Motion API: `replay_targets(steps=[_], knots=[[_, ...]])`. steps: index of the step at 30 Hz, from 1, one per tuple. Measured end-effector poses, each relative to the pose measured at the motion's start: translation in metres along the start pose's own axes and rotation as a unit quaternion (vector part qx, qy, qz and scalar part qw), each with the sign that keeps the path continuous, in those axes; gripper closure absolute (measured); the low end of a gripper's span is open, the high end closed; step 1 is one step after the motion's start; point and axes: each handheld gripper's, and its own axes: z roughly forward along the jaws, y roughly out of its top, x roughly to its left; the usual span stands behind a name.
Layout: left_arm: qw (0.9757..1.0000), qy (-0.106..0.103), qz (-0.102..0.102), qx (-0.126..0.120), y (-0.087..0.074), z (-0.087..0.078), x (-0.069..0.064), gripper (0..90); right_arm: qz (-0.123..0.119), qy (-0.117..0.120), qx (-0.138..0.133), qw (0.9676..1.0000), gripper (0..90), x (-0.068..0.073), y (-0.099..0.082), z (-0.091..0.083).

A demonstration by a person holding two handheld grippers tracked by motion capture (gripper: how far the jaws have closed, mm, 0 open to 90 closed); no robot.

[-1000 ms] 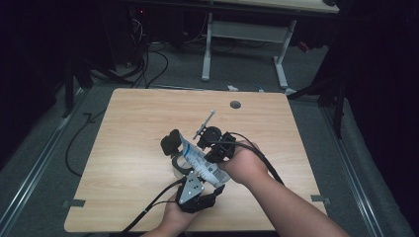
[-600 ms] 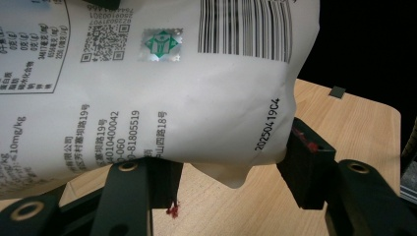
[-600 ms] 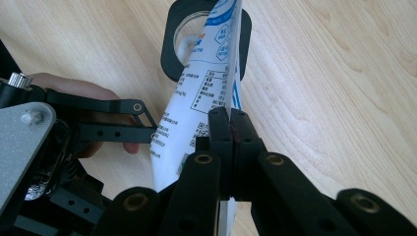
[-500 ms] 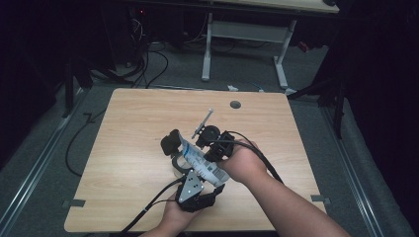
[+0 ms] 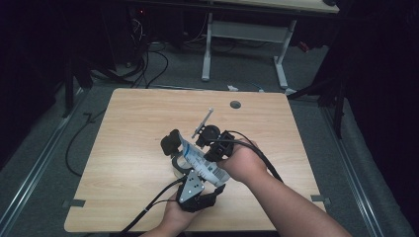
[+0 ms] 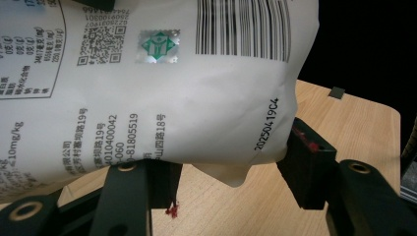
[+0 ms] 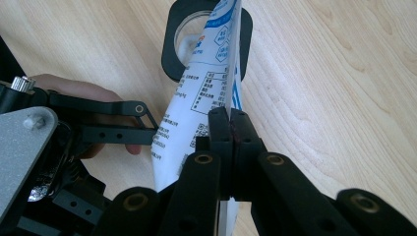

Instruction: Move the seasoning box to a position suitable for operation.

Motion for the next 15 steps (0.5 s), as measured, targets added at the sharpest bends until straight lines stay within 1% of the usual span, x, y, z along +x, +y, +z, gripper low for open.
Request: replay_targets(steps=[5,7,15], knots=[[1.0,0.001,0.002,-0.001,-0.0007,0.0007,-0.0002,47.1,0.0,0.001,0.001,1.0,90.0,0.0005,0.0007,0.0002],[1.0,0.002,0.005,0.0,-0.001,0.0005,0.0001,47.0,0.002,0.002,0.003,1.0,90.0,0.001,0.001,0.0005],[1.0,0.004,0.004,-0.002,-0.0011,-0.0001,0.0012,47.1,-0.005,0.002,0.004,1.0,90.0,0.0015,0.004,0.0011]])
